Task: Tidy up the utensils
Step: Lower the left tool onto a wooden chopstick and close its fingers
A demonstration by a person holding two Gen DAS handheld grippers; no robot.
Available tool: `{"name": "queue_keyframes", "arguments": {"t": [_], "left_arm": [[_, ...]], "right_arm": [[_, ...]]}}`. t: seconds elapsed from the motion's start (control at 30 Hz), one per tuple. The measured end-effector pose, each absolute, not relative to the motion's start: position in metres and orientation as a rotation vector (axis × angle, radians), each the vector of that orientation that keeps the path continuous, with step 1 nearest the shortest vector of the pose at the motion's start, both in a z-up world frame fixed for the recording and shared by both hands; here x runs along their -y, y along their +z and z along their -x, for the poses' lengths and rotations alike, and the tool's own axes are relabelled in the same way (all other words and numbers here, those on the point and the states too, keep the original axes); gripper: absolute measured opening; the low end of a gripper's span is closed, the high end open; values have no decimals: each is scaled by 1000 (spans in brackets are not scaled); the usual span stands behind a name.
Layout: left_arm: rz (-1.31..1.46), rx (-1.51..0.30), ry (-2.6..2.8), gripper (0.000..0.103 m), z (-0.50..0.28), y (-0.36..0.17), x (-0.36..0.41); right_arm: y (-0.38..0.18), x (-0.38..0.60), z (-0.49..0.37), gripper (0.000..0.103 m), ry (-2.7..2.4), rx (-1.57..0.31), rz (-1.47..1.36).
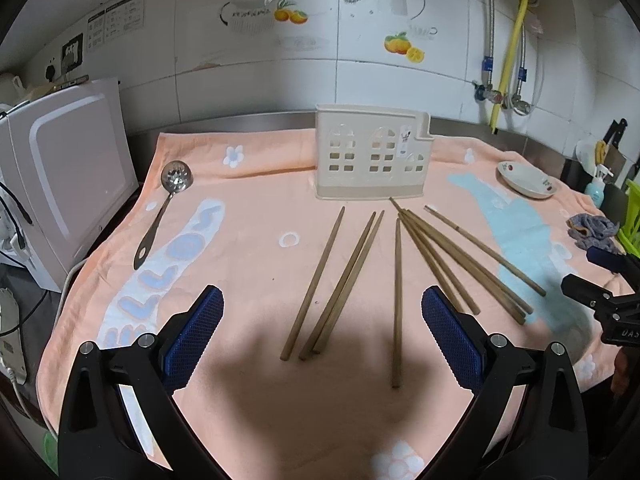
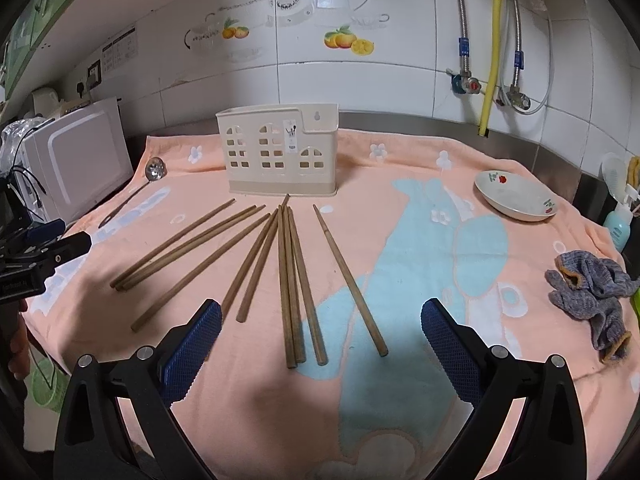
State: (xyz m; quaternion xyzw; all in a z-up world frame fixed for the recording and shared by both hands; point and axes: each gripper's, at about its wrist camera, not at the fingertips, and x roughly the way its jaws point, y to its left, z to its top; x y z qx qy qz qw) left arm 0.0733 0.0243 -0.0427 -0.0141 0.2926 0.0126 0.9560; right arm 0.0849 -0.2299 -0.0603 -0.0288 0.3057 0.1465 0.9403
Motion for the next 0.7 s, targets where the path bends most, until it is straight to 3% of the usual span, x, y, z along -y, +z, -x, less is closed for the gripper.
{"name": "queue_keyframes", "arguments": {"t": [0.7], "left_arm": [[62,-731,56,98,-118,-81,-55]], "right_arm": [[-94,244,-136,92,316,-733,80]]}}
